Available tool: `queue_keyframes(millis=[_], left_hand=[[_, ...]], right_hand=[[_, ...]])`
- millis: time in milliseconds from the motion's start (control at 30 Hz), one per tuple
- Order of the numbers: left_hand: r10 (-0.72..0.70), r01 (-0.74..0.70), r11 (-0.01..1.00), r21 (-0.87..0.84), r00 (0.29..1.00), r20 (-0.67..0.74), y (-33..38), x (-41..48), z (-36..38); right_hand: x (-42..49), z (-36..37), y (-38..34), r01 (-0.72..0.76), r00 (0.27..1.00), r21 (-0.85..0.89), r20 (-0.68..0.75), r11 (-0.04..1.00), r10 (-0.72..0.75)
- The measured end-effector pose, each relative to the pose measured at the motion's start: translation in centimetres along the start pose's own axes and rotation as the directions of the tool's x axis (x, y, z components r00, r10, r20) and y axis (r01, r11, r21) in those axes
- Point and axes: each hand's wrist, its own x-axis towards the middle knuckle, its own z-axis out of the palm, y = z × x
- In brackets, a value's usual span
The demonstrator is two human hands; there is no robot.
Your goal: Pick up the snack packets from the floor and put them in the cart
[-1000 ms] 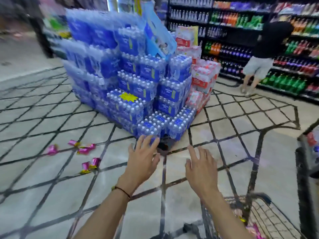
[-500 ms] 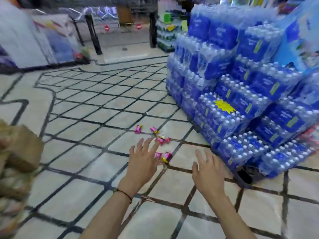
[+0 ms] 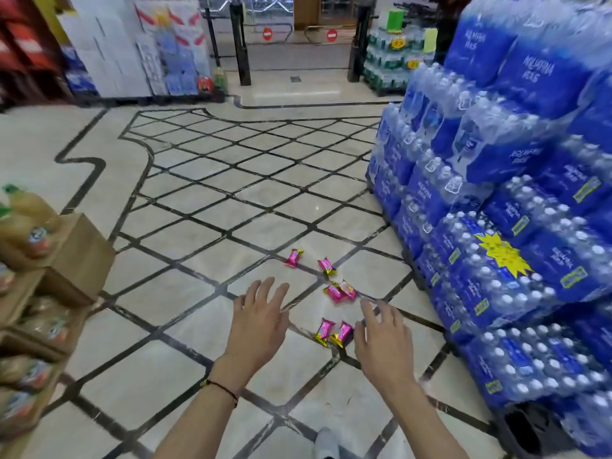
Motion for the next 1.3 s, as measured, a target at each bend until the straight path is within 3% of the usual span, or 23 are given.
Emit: queue_keyframes(millis=[233,433,767,933,1033,1300], left_hand=[[-0.128,0.124,0.988,-0.093,0.991,-0.035,-2.5,9.4,1.2],[-0.133,0.135,0.982,-0.132,0.991,0.03,-5.4,18.2,4.2],[0.081,-0.06,0.959,-0.277,0.994,0.067,-12.6,37.4,7.7],[0.207,-0.167,0.955,-0.245,0.968,0.145,-15.2,47.8,9.9],[0.298,-0.252,0.94,-0.229,0.935,0.192,-15.1,52.6,11.6],[0.366,-0.313,0.926,-0.21,0.883,0.294,-15.4,61.7,20.7]], right_hand=[[13.9,0.4,0.8,0.051,0.998,-0.024,0.029,0.998,-0.05],[23.0,3.0,0.0,0.021,0.998,-0.012,0.062,1.0,-0.02],[35.6,9.7,-4.6,-0.173,0.982,-0.031,0.069,0.984,0.175],[41.9,11.3,-6.3,-0.296,0.95,-0.04,0.089,0.954,0.299],[44.4,12.7,-6.3,-0.296,0.945,-0.051,0.128,0.954,0.3],[52.3,21.9,-1.5,-0.314,0.901,-0.069,0.292,0.947,0.32]])
